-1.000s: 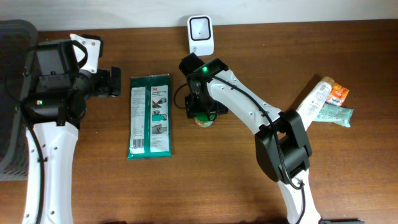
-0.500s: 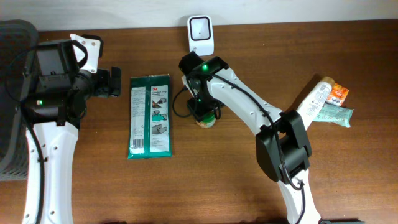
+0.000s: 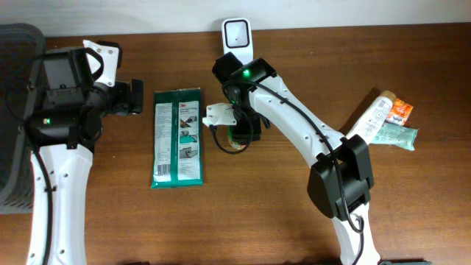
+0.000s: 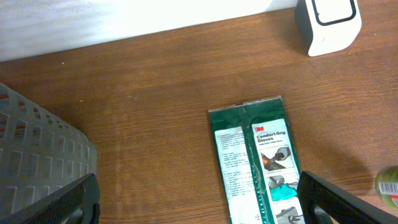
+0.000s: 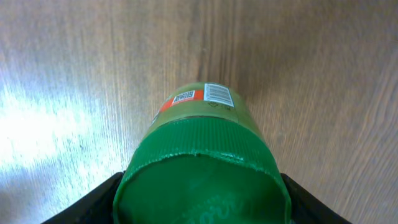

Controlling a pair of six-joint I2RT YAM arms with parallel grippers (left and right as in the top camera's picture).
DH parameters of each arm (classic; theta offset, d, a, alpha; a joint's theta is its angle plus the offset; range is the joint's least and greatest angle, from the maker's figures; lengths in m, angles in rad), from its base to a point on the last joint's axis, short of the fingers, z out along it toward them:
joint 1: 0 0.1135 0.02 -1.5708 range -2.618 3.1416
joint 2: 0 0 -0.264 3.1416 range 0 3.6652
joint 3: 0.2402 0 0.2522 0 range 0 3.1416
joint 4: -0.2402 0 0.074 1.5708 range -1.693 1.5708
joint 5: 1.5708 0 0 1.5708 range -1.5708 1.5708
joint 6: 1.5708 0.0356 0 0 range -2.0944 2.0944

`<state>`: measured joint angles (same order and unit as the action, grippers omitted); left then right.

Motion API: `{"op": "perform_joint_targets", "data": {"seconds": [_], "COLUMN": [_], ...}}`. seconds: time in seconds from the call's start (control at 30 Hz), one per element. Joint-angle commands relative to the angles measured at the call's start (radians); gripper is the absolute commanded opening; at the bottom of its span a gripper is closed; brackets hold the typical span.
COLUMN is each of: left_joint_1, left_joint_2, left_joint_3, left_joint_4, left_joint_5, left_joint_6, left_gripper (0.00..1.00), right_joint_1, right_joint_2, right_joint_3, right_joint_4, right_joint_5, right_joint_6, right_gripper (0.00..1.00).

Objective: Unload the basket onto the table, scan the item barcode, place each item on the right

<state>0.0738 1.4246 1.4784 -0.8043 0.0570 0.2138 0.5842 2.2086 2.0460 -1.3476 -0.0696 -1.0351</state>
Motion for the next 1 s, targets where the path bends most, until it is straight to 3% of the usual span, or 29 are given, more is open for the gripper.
{"op": "perform_joint_targets", "data": {"seconds": [0.0, 0.27, 0.37, 0.4, 0.43, 0.53, 0.57, 0.67, 0.77, 0.87, 0.97], "left_joint_1": [-0.001, -0.001, -0.001, -0.001, -0.001, -0.001, -0.001, -0.001, -0.001, -0.001, -0.001], "left_joint_2": [-0.010, -0.010, -0.010, -0.010, -0.010, -0.010, -0.010, -0.010, -0.010, -0.010, -0.010], "left_joint_3": [0.012, 0.012, 0.012, 0.012, 0.012, 0.012, 0.012, 0.012, 0.012, 0.012, 0.012], "left_joint_4": [0.001, 0.001, 0.001, 0.001, 0.001, 0.001, 0.001, 0.001, 0.001, 0.001, 0.001], "left_joint_5": [0.014, 0.014, 0.014, 0.014, 0.014, 0.014, 0.014, 0.014, 0.015, 0.015, 0.014], "left_joint_6": [0.009, 0.009, 0.009, 0.009, 0.009, 0.009, 0.009, 0.009, 0.008, 0.008, 0.009], "left_gripper": [0.99, 0.99, 0.99, 0.99, 0.99, 0.99, 0.99, 0.99, 0.99, 0.99, 0.99], "right_joint_1": [0.003, -0.011, -0.042, -0.042, -0.042, -0.041, -0.042, -0.042, -0.042, -0.041, -0.042], "right_joint_2": [-0.026, 0.015, 0.028, 0.027, 0.023, 0.008, 0.006, 0.006, 0.007, 0.010, 0.010], "right_joint_3": [0.023, -0.038, -0.062, -0.062, -0.056, 0.054, 0.153, 0.285, 0.249, 0.134, -0.007], "right_joint_4": [-0.003, -0.059, -0.047, -0.040, -0.040, -0.041, -0.041, -0.054, -0.053, 0.031, 0.139], "right_joint_5": [-0.032, -0.028, -0.034, -0.032, -0.031, -0.035, -0.035, -0.031, -0.150, -0.039, 0.049], "right_joint_6": [-0.124, -0.499, -0.528, -0.527, -0.508, -0.263, -0.019, 0.501, 0.656, 1.157, 1.236], "right_gripper": [0.66, 0.69, 0.70, 0.79, 0.98, 0.98, 0.98, 0.98, 0.98, 0.96, 0.94]}}
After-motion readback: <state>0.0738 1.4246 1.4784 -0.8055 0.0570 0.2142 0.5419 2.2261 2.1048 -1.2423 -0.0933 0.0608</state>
